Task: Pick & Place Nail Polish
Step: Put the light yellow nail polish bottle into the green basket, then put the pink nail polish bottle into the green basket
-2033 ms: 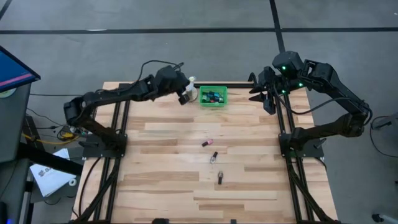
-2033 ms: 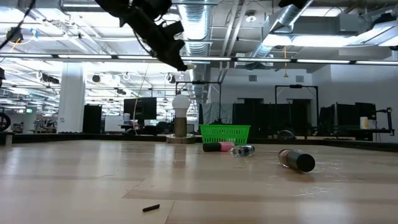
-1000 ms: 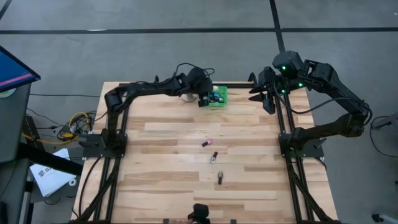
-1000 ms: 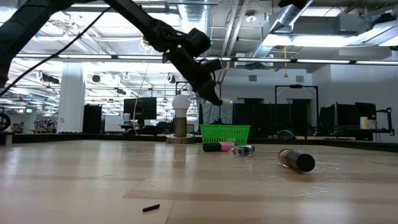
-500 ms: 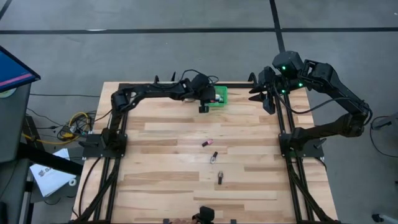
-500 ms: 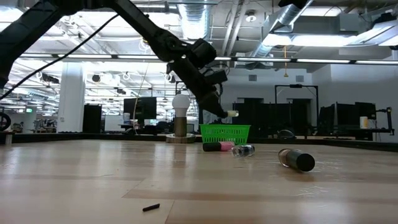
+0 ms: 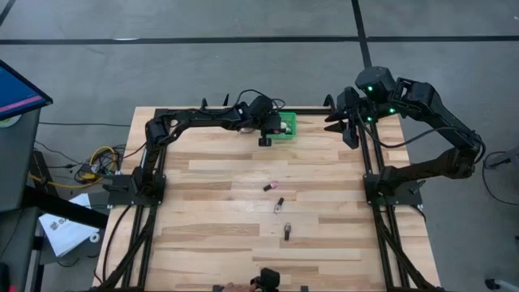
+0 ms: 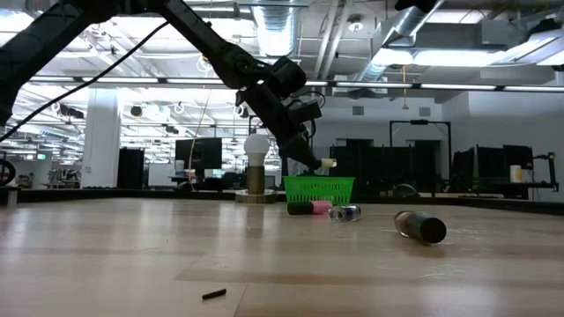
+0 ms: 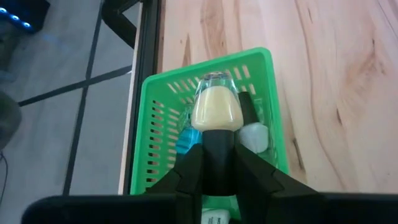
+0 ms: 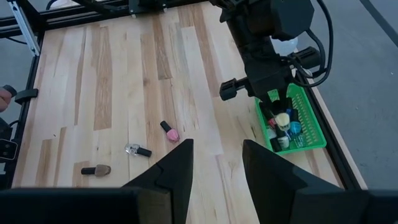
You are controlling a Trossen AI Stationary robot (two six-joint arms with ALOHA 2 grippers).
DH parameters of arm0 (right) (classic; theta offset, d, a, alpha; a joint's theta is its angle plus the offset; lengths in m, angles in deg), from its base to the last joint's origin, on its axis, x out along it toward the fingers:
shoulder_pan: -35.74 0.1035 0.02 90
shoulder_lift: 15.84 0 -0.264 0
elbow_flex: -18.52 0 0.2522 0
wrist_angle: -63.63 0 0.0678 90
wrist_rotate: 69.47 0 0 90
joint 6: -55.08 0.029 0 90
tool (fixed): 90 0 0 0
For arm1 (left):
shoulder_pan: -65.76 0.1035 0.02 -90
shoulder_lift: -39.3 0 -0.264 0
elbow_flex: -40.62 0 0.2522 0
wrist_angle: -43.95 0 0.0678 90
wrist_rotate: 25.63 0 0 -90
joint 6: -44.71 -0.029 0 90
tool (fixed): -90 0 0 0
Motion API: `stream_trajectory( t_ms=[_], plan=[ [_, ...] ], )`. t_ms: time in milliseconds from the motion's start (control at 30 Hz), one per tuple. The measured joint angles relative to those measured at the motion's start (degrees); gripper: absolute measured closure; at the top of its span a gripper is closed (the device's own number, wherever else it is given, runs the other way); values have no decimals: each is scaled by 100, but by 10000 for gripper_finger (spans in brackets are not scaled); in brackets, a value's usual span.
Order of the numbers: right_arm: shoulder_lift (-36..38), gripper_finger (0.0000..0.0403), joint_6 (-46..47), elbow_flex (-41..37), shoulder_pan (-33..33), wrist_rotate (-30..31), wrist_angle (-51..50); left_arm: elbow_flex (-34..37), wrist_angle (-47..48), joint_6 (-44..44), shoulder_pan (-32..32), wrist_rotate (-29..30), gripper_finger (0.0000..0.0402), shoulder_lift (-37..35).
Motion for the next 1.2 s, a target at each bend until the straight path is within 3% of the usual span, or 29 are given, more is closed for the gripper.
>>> stream_trajectory(
  t_ms=[233, 667, 900, 1200],
  plan=[
    [0, 272, 2, 0, 1, 0, 0, 2, 3, 2, 15, 16, 316, 0],
    [1, 272, 0, -6, 0, 0, -111, 15, -34, 22, -80, 202, 310, -224],
    [4, 272, -112, -614, 163, -15, 393, 13, -47, 619, -429, 229, 309, -1452],
    [-3, 265, -601, -2409, 823, -440, 3275, 381, 136, 1498, -899, 521, 309, -3803]
  ],
)
